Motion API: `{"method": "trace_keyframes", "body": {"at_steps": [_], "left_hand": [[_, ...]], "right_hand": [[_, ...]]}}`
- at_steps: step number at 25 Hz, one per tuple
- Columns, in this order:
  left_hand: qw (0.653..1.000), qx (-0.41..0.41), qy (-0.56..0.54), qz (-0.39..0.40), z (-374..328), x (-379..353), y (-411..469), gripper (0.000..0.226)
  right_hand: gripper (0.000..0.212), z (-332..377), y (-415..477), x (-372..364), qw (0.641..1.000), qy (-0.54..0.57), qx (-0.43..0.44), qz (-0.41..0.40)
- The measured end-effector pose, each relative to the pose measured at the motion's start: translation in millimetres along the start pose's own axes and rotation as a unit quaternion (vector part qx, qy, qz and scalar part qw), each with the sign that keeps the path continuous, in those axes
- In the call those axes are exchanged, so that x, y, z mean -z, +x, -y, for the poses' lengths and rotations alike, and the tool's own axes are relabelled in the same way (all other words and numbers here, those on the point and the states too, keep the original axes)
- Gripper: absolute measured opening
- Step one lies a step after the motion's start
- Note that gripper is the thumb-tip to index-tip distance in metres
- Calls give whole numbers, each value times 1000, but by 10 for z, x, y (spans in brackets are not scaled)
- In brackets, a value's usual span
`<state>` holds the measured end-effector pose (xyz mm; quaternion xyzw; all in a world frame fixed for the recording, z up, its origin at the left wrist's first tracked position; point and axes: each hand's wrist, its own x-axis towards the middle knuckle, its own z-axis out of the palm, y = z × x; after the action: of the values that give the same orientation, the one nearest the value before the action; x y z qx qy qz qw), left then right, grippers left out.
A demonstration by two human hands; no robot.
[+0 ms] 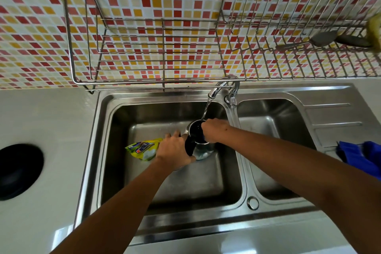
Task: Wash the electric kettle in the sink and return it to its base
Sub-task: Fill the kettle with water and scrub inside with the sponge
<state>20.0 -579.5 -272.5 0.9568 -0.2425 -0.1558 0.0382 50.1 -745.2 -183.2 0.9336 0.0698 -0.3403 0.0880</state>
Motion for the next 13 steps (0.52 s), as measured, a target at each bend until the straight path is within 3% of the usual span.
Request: {"method": "trace_keyframes", "body": {"at_steps": [3,5,9,11,13], "left_hand": [[1000,10,-8,2,2,-15,3,83],[1000,13,-11,-2,3,-41,10,82],[1000,7,-12,-9,12,-99,36,81],[1000,4,-5,-13,15,-86,40,80],[1000,-1,2,-15,9,-80,23,81]], "right_hand": [[24,23,46,-45,988,112,34,105],[23,46,71,-92,982,165,58,67],[27,108,33,-180,995,89,31,-38],[29,80,5,-103,997,75,-10,-13],[17,10,15,-36,994,94,-14,63]]}}
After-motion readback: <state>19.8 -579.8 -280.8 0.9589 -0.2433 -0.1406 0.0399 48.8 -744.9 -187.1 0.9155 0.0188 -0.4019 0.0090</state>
